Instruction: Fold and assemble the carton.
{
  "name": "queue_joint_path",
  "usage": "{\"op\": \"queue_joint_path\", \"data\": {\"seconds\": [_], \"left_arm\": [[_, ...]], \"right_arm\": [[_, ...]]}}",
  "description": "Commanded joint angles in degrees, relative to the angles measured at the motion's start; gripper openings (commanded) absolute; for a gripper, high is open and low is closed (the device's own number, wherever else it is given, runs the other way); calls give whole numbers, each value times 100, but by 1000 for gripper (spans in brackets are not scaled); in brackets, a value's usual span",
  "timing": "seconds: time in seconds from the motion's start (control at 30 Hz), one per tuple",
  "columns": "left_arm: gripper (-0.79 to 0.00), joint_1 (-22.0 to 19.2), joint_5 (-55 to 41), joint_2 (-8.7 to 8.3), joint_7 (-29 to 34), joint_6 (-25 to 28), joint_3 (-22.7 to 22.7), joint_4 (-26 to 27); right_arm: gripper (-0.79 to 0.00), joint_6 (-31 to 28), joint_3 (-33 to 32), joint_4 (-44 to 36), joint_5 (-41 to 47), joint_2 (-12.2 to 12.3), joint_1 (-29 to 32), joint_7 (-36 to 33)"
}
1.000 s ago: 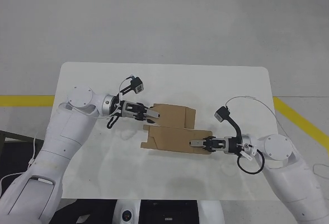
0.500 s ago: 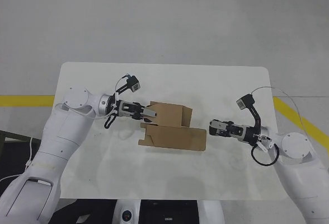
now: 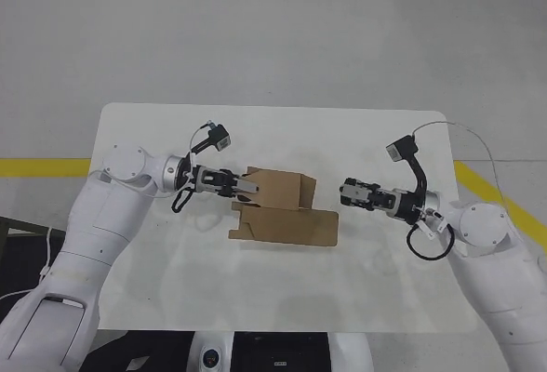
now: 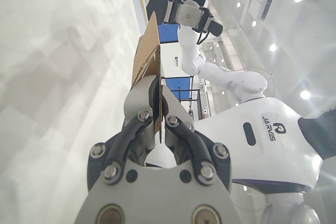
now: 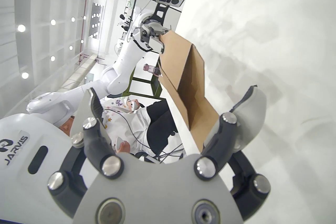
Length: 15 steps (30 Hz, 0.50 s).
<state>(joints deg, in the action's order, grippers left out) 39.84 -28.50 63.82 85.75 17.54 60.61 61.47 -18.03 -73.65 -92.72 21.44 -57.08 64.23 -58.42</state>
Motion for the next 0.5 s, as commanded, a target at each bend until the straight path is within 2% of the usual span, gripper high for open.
{"op": "queue_joint_path", "data": {"seconds": [0.0, 0.13, 0.47], "left_arm": [[-785, 13, -26, -4, -73, 14, 24, -23], [-785, 21, -56, 3, -149, 26, 4, -2], [-785, -29, -235, 92, -86, 0, -266, 202]], "right_arm": [[0, 28, 60, 40, 408, -22, 7, -65], [0, 16, 263, 95, 739, -68, 3, -183], [0, -71, 674, 241, 881, -177, -216, -192]]}}
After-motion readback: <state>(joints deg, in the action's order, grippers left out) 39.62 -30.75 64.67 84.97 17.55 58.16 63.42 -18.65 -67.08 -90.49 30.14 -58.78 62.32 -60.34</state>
